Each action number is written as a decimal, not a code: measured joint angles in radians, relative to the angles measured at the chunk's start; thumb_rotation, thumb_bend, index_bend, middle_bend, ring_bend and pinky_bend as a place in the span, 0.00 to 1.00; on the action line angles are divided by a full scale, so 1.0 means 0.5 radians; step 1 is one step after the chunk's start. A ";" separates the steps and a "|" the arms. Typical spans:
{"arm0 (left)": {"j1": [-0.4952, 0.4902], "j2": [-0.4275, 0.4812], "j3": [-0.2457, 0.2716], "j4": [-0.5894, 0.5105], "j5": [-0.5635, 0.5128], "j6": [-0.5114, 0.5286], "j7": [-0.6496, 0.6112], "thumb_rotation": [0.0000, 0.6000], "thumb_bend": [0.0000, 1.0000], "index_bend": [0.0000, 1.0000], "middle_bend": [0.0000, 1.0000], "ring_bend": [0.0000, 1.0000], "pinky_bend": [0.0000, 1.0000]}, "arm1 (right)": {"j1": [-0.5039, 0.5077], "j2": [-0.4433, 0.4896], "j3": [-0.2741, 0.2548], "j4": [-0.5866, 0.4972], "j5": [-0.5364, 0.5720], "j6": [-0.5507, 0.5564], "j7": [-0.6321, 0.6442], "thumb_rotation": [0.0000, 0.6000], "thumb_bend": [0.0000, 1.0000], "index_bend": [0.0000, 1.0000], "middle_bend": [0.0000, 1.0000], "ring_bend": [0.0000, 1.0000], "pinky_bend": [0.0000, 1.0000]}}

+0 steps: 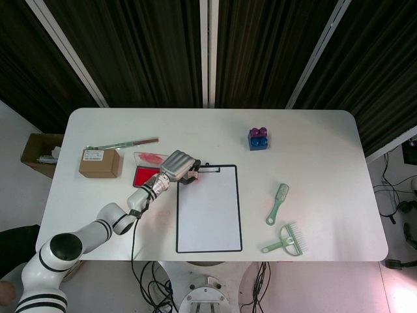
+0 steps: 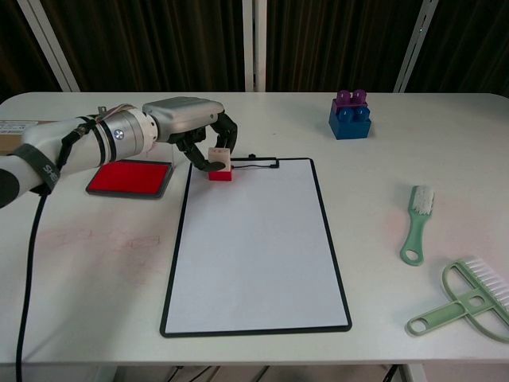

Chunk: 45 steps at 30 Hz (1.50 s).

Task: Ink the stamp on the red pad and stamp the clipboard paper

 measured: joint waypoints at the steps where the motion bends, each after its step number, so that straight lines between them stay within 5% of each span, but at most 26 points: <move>1: 0.000 0.000 -0.002 0.000 -0.001 0.000 -0.002 1.00 0.44 0.66 0.67 1.00 1.00 | -0.001 0.001 0.000 0.000 0.000 0.001 0.001 1.00 0.39 0.00 0.00 0.00 0.00; 11: -0.009 0.120 -0.097 -0.190 -0.044 0.057 -0.081 1.00 0.44 0.67 0.68 1.00 1.00 | -0.007 0.016 0.007 -0.009 -0.007 0.025 0.018 1.00 0.39 0.00 0.00 0.00 0.00; 24: 0.132 0.712 -0.144 -1.114 -0.115 0.220 0.191 1.00 0.43 0.67 0.68 1.00 1.00 | 0.002 0.000 0.000 0.001 -0.030 0.027 0.035 1.00 0.39 0.00 0.00 0.00 0.00; 33: 0.467 1.007 0.007 -1.483 -0.120 0.522 0.356 1.00 0.42 0.67 0.68 1.00 1.00 | 0.020 -0.012 -0.015 -0.003 -0.056 0.010 0.010 1.00 0.39 0.00 0.00 0.00 0.00; 45: 0.890 1.100 0.319 -1.355 0.081 0.864 0.200 1.00 0.42 0.67 0.68 1.00 1.00 | 0.038 -0.035 -0.029 -0.029 -0.082 0.007 -0.068 1.00 0.39 0.00 0.00 0.00 0.00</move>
